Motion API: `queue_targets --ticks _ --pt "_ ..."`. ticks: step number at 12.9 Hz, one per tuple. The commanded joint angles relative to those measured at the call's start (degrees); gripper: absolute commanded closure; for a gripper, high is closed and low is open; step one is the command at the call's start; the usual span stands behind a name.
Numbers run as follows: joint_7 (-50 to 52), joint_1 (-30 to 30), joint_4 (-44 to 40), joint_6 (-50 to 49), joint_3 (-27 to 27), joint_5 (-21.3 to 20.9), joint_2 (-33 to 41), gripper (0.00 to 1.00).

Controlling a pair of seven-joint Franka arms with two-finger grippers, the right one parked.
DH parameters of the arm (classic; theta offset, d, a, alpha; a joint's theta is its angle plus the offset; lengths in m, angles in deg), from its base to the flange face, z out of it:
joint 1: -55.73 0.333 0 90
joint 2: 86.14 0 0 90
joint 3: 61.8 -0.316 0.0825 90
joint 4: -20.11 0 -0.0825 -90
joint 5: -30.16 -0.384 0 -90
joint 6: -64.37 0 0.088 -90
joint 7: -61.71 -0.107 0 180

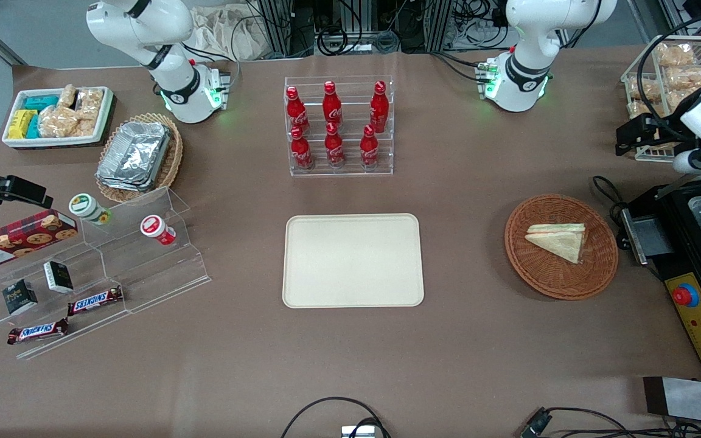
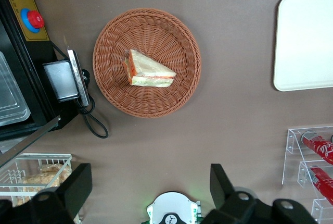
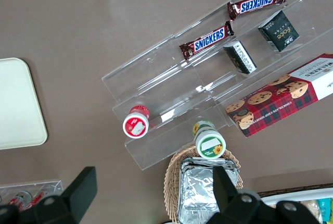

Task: Place sandwich from basket to tray
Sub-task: 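Move the left gripper over the wrapped sandwich in the wicker basket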

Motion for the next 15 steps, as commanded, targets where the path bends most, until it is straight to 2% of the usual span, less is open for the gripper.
queue_targets --ticks 1,6,8,15 --pt "-0.96 0.21 -1.19 -0.94 0.12 -0.01 -0.24 0.00" --pt "1.14 2.48 -0.93 -0.41 -0.14 -0.28 -3.66 0.00" --pt "5.25 3.63 -0.06 1.07 -0.23 -0.36 -6.55 0.00" --pt "25.04 6.80 25.93 30.57 -0.14 -0.28 -2.88 0.00"
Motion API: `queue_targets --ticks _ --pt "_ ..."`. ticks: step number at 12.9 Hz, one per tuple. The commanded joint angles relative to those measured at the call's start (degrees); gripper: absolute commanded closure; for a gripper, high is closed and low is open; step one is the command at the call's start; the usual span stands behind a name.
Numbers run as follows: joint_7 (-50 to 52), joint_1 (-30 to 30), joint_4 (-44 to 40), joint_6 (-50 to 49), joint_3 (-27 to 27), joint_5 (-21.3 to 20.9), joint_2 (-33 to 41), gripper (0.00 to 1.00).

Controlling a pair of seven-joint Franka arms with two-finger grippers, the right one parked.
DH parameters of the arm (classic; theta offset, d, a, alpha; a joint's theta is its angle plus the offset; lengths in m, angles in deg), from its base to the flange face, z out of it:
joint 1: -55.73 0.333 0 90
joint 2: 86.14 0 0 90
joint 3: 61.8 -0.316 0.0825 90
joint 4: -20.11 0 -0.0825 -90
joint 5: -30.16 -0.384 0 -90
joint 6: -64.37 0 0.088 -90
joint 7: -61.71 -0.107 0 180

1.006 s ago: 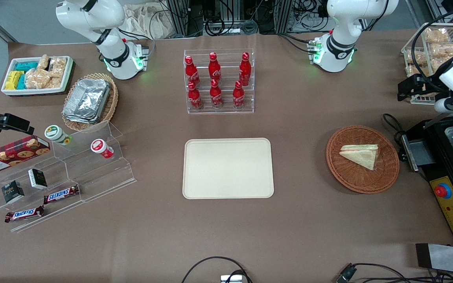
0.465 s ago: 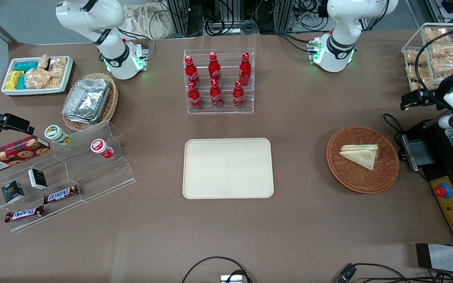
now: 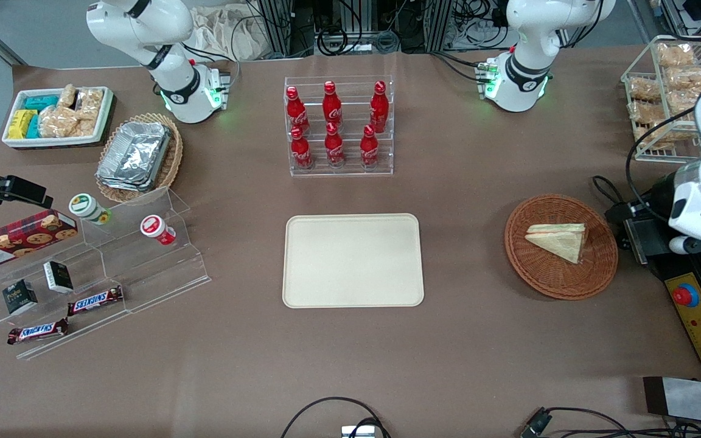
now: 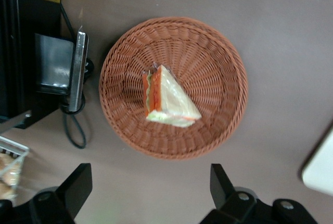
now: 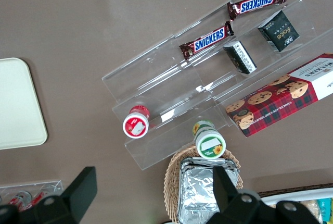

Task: Place sandwich from basket to tray
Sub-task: 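Move the left gripper over the wrapped sandwich in the wicker basket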

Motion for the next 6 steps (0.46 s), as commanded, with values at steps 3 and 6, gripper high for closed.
queue_targets --ticks 3,6 --pt "6.24 3.45 19.03 19.68 0.44 0.74 5.44 0.00" --pt "10.36 3.81 24.15 27.35 0.35 3.98 4.84 0.00"
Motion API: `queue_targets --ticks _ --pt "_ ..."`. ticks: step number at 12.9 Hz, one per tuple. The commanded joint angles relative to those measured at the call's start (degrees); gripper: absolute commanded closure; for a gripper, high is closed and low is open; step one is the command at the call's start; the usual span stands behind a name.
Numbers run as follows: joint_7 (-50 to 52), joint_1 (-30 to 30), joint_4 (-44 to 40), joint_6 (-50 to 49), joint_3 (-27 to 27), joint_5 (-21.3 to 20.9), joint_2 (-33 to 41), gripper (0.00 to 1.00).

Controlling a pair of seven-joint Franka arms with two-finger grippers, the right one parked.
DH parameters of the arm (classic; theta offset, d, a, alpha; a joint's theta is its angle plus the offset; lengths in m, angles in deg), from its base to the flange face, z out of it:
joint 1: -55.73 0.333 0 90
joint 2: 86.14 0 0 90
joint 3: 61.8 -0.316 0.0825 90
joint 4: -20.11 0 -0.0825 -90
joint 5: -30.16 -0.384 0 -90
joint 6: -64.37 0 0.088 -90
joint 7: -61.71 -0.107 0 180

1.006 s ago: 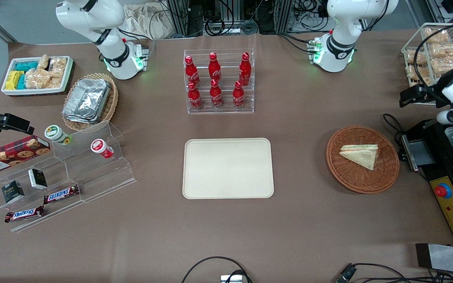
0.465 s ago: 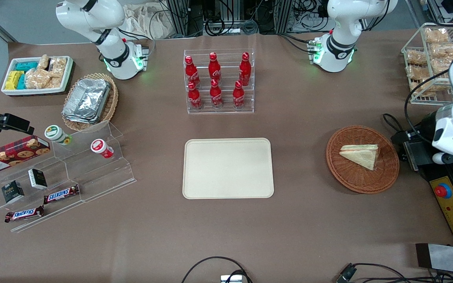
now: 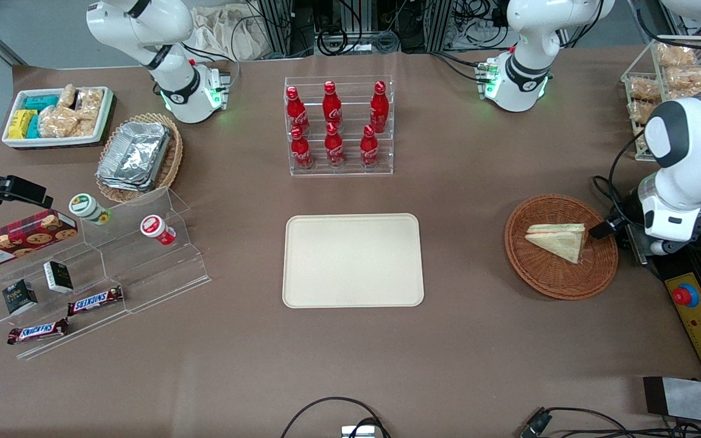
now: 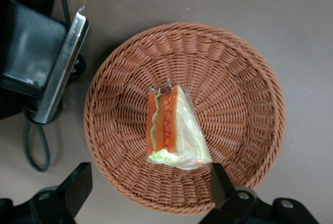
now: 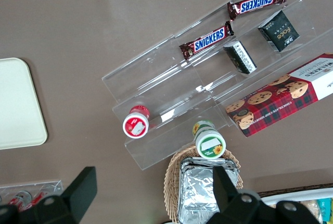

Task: Place sandwich from basket to tray
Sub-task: 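Move the left gripper over the wrapped sandwich in the wicker basket, then lower the left gripper and close it on the wrapped sandwich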

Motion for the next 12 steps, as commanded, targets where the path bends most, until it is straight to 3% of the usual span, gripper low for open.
queue_targets --ticks 1,12 --pt "4.05 0.42 4.69 4.88 0.40 3.41 1.99 0.00" --pt "5.11 1.39 13.23 21.59 0.57 10.19 -1.96 0.00"
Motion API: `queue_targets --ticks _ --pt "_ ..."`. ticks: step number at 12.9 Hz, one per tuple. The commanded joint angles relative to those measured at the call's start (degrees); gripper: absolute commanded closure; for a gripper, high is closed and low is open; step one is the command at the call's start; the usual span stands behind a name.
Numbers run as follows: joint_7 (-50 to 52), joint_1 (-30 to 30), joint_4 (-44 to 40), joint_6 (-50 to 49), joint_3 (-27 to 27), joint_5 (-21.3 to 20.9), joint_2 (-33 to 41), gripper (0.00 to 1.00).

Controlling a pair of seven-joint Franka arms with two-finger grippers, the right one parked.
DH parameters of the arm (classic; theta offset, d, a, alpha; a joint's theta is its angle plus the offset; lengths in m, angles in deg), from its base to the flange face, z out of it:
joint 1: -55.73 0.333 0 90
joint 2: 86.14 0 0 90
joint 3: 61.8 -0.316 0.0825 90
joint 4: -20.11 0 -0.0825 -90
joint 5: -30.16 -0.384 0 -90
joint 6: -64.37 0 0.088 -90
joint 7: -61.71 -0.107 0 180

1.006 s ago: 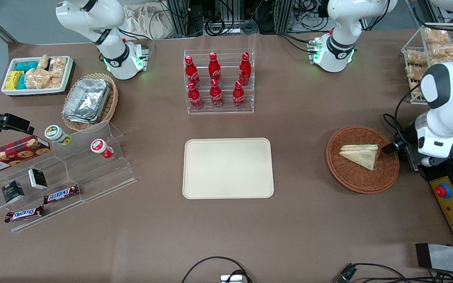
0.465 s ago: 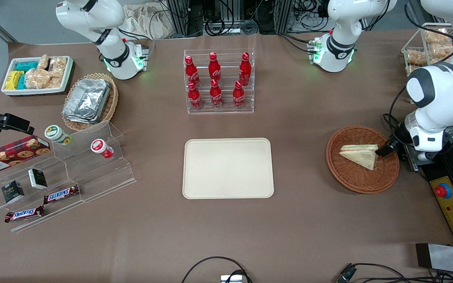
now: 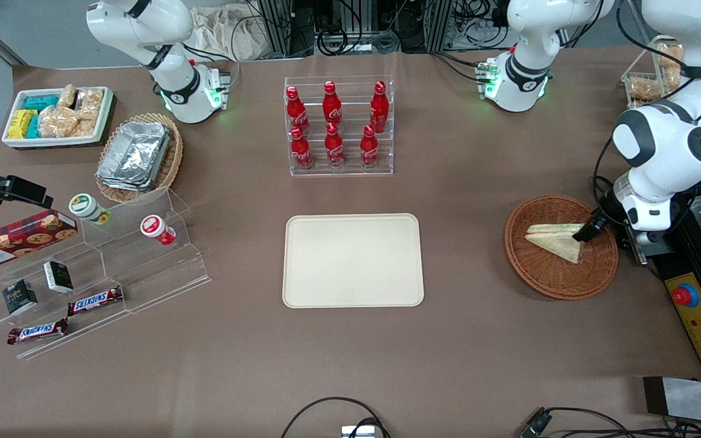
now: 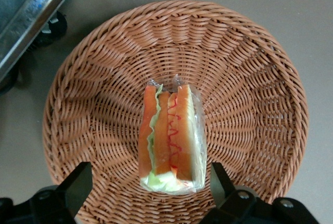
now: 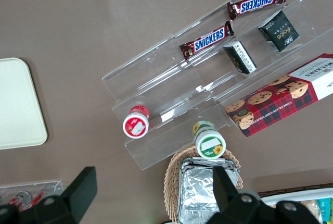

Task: Place sandwich from basket to tray
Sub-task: 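Lower the left gripper and close it on the wrapped sandwich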

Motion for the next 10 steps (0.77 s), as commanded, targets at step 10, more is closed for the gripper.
queue_targets --ticks 10 --pt "4.45 -1.30 1.18 7.63 0.99 1.76 -4.25 0.00"
